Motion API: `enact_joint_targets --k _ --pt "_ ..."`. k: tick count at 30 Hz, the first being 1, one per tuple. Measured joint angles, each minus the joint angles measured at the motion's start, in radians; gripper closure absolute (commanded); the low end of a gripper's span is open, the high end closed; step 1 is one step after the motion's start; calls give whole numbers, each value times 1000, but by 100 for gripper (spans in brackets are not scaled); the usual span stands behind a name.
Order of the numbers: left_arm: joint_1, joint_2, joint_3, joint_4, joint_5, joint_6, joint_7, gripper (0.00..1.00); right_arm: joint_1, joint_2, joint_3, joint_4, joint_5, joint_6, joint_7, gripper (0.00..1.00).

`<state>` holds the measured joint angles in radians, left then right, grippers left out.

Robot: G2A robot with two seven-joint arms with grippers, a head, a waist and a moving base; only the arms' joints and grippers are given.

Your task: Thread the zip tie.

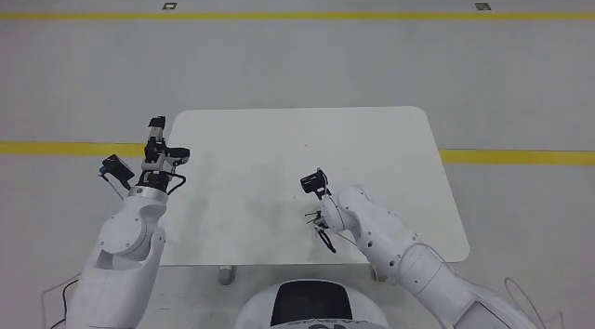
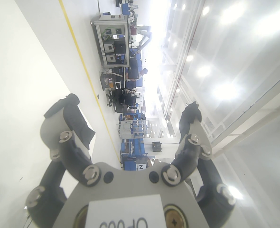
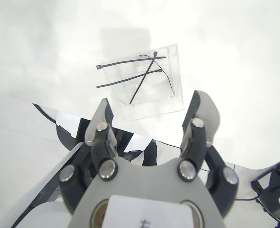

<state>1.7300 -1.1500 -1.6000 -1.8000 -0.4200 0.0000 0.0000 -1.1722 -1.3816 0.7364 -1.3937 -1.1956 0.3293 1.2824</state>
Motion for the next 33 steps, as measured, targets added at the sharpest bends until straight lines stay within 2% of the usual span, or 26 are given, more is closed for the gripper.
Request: enact_joint_targets --k 8,12,14,16,33 --pt "0 0 0 0 0 0 0 0 17 -17 -24 47 13 -42 -23 55" --pt "0 0 0 0 0 0 0 0 26 -26 -27 66 22 -40 -49 59" --pt "0 0 0 0 0 0 0 0 28 -29 -28 76 24 -38 -59 66" --pt "0 0 0 0 0 0 0 0 31 -33 -29 87 28 -34 -69 69" --pt "0 0 0 0 0 0 0 0 38 -60 -31 166 52 -6 -122 75"
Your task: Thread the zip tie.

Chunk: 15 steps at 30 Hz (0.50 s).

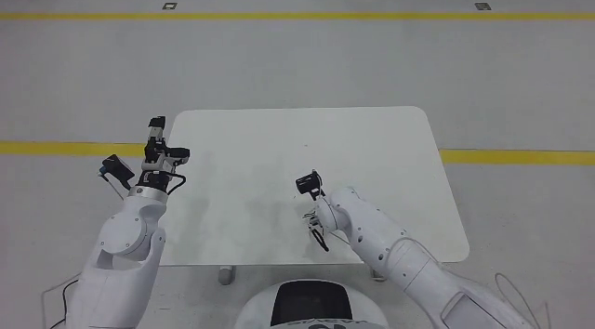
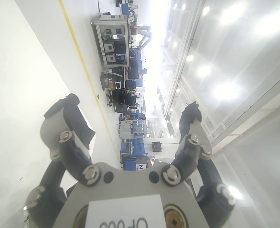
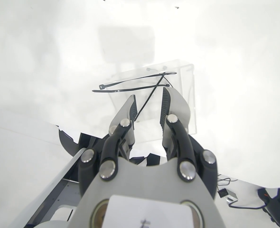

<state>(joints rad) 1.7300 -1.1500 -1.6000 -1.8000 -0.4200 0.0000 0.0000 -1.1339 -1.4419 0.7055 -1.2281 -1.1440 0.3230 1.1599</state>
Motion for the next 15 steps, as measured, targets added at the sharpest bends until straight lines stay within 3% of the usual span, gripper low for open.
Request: enact_joint_targets --k 15 --pt "0 0 0 0 0 0 0 0 11 -18 -8 44 -8 -1 27 81"
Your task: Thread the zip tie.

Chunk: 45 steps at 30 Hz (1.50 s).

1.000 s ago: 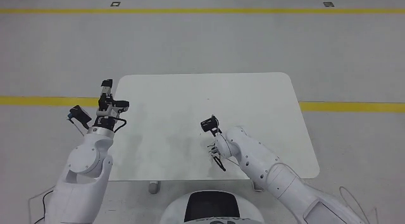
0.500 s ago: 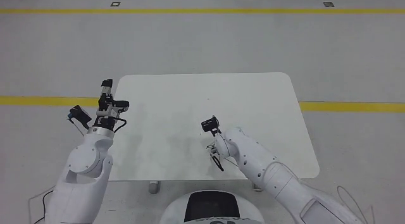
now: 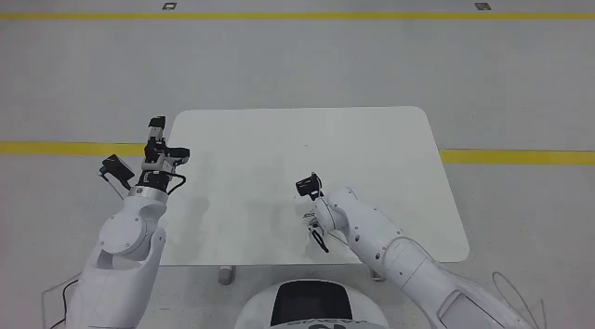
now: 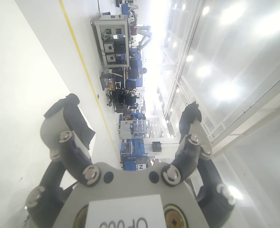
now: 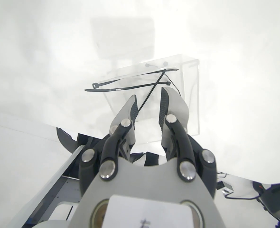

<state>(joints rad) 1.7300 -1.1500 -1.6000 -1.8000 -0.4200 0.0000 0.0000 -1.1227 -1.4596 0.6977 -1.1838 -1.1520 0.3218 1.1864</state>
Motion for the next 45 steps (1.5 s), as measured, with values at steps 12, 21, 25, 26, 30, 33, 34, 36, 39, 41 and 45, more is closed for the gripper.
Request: enact_joint_targets --k 12,21,25,26,30,33,34,36,39,41,45 --pt "0 0 0 0 0 0 0 0 13 -19 -12 46 -6 12 4 86" --pt "0 0 0 0 0 0 0 0 21 -32 -16 67 -10 18 -7 86" --pt "0 0 0 0 0 0 0 0 20 -36 -13 72 -22 18 -6 85" --pt "0 0 0 0 0 0 0 0 21 -38 -13 75 -27 18 -2 85" --pt "0 0 0 0 0 0 0 0 22 -45 -13 87 -38 18 4 85" --pt "0 0 0 0 0 0 0 0 23 -51 -9 96 -45 18 7 85" --pt "0 0 0 0 0 0 0 0 23 -53 -8 99 -47 18 7 85" --pt "0 0 0 0 0 0 0 0 22 -56 -5 105 -51 18 8 87" --pt "0 0 0 0 0 0 0 0 22 -61 0 116 -54 18 6 98" --pt "0 0 0 0 0 0 0 0 22 -64 3 122 -57 18 5 100" --pt "0 0 0 0 0 0 0 0 20 -71 11 129 -67 18 6 100"
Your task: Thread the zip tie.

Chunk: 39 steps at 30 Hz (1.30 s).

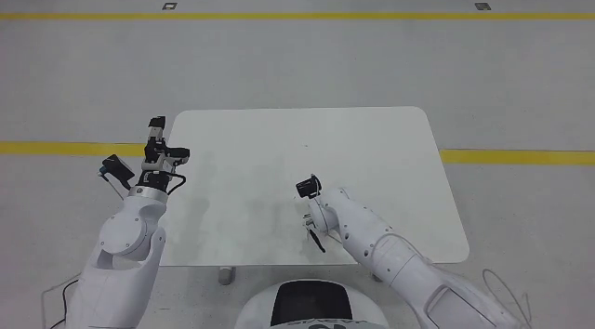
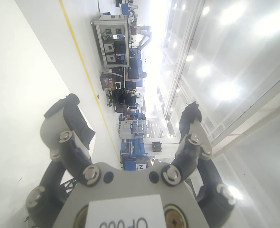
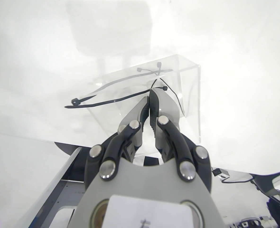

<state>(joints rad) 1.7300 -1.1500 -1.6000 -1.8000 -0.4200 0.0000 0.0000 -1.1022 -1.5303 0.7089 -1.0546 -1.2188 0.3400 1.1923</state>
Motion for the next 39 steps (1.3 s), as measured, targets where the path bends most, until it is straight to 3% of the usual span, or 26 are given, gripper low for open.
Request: enact_joint_targets --k 8,22,39 --pt "0 0 0 0 0 0 0 0 -14 -4 20 -24 -33 0 13 100" --pt "0 0 0 0 0 0 0 0 -90 24 97 -197 -125 -12 103 100" --pt "0 0 0 0 0 0 0 0 -146 47 198 -286 -43 -109 90 100"
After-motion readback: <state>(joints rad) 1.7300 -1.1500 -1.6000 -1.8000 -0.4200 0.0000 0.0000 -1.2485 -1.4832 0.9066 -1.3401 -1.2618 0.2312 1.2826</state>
